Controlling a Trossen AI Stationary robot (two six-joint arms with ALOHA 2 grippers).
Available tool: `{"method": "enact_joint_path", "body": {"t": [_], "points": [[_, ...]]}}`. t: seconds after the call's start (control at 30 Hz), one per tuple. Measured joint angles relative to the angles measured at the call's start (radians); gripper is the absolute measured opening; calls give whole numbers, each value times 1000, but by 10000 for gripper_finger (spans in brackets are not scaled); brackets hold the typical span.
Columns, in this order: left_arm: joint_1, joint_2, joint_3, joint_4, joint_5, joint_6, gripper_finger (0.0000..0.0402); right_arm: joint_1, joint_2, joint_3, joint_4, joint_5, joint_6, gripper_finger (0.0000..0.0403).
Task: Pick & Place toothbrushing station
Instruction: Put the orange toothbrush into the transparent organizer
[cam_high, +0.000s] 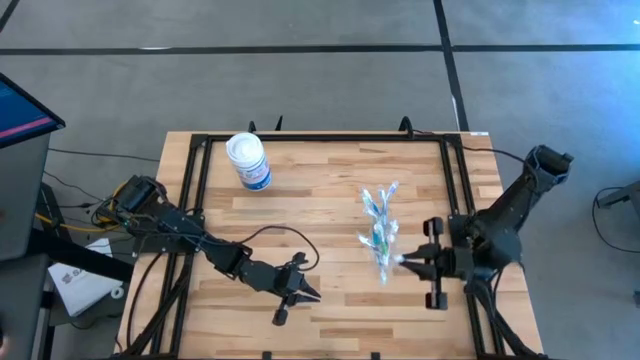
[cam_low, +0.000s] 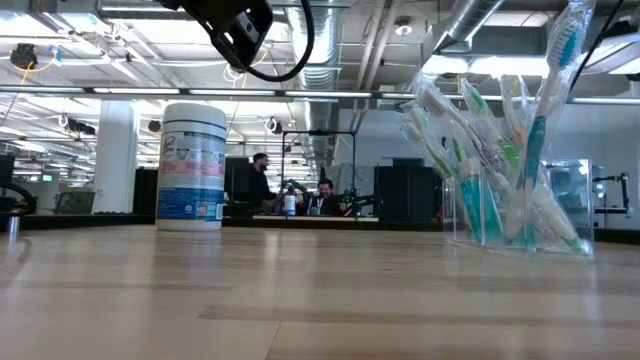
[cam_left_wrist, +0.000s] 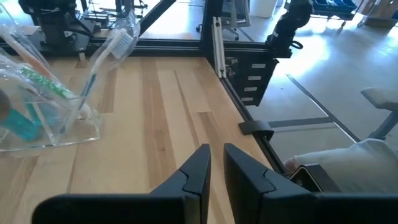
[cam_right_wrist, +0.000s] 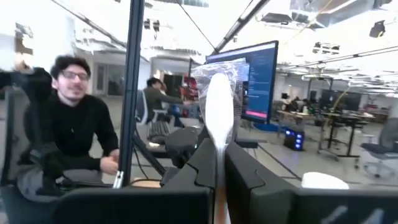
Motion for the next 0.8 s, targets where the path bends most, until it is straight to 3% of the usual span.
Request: {"method": "enact_joint_path", "body": {"t": [0.17,0.47,0.8], "points": [[0,0,0,0,0,0,39,-57,-46,-100,31,-86,63,1],[-1,0,0,0,0,0,39,-111,-57,-212,56,-104,173,1],[-1,0,0,-1,0,-1,39,-103,-37,-375,317,-102,143,1]]}}
